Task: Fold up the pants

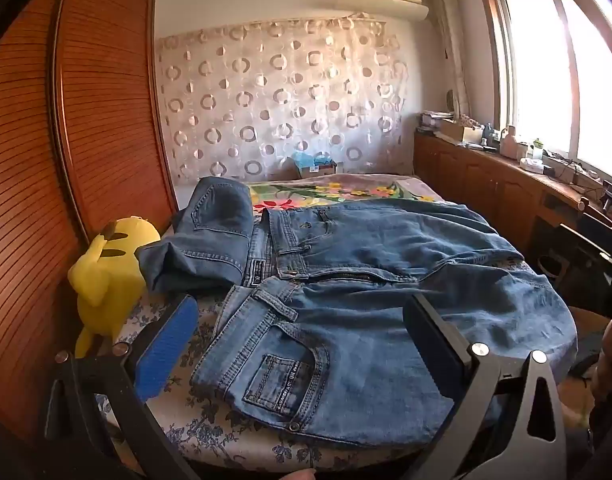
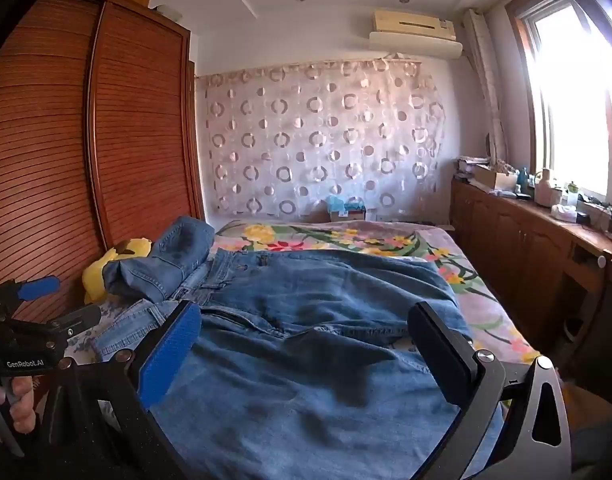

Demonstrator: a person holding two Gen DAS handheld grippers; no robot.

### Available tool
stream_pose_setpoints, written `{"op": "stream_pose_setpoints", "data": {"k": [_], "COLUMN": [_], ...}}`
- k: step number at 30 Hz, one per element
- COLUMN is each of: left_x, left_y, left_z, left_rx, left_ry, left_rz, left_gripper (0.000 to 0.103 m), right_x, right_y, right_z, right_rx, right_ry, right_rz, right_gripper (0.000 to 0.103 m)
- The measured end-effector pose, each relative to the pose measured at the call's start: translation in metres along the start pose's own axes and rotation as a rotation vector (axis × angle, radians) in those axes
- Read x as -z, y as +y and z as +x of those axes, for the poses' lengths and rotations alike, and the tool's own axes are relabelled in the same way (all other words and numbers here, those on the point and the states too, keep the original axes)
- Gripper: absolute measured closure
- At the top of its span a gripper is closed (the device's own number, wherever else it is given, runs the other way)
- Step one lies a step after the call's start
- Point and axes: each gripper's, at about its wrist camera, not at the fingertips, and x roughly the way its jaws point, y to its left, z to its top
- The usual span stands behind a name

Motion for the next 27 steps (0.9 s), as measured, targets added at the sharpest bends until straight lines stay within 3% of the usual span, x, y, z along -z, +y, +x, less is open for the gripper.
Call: {"op": "stream_pose_setpoints", "data": {"k": [27], "left_x": [-0.0015], "left_y": [0.0033], "left_z": [-0.0048], "left_rx": [0.005], "left_ry": [-0.009], "left_rz": [-0.012], "left_gripper": [0.0], "right_x": [0.0024], "right_y": [0.0024], "right_z": [-0.0005], "right_rx": [-0.002], "right_ry": [0.007], "right_rz": [-0.001], "right_gripper": [0.0]}}
